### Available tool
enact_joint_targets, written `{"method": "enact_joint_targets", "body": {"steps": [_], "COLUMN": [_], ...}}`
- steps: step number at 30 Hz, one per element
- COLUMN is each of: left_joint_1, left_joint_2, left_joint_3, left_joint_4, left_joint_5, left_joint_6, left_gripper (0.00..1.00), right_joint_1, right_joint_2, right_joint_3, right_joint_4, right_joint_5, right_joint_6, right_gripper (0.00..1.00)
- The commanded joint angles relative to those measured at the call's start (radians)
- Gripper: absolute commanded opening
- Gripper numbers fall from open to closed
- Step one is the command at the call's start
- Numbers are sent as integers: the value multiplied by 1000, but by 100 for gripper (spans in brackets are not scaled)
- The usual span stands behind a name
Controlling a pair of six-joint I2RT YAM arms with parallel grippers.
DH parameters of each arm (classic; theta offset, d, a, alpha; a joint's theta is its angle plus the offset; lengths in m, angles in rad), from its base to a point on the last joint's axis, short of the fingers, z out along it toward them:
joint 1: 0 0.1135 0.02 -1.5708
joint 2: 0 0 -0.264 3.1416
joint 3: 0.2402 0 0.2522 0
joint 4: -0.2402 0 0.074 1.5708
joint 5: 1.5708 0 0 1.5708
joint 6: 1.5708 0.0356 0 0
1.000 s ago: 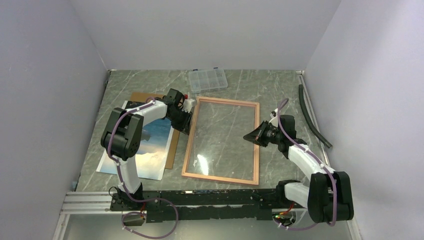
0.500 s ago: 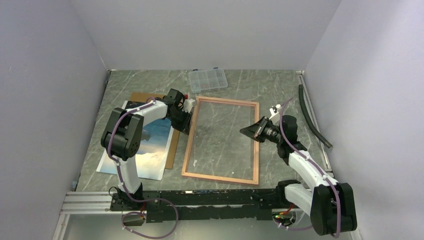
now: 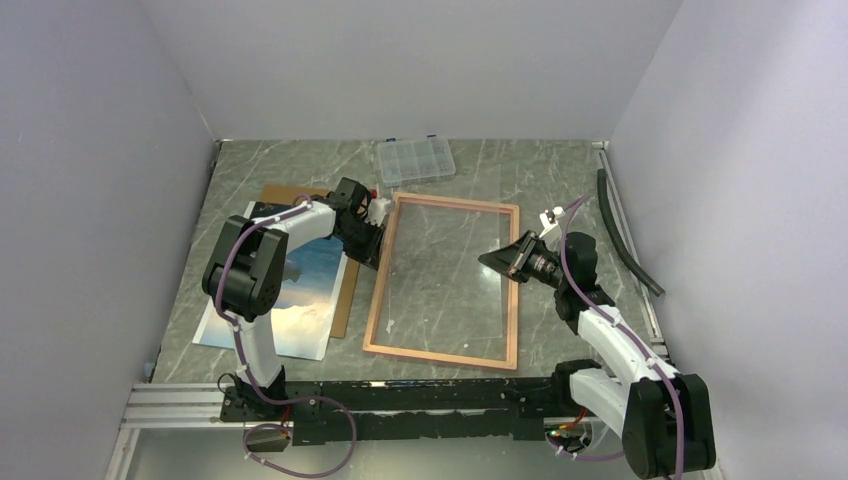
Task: Put the photo into the frame
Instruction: Place the photo frame item in the photo frame.
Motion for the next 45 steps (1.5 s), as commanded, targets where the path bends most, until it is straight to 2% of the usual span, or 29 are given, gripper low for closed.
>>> {"method": "enact_joint_targets", "body": {"steps": [1,9,16,19,24,33,37,38,39,45], "left_joint_1": [-27,-26,-26,-26,-27,-27,-26,-26,-26,-26], "left_joint_2": [19,16,7,7,4,-2,-6,-7,-8,-6], "left_joint_3": [-7,-3,-8,-7,-7,-13,-13,-14,-13,-13], "left_joint_4": [-20,-22,-20,-19,-18,-16,-15,-16,-16,-15], "left_joint_5": [28,26,19,21,19,17,12,12,13,11], "left_joint_6": [6,6,6,4,2,4,6,7,7,6], "left_gripper": [25,24,23,22,22,22,22,22,21,21], "right_joint_1": [13,13,13,13,13,15,15,15,16,24], "right_joint_2": [14,59,36,43,61,92,113,121,133,193], "right_joint_3": [-20,5,40,41,36,141,199,209,219,235], "right_joint_4": [39,-58,-208,-211,-196,-379,-473,-493,-513,-515], "right_joint_5": [-5,45,131,134,133,236,304,318,334,340], "right_joint_6": [-21,-98,-197,-198,-195,-309,-361,-369,-379,-397], "right_gripper": [0,1,15,21,26,77,83,97,99,100]}}
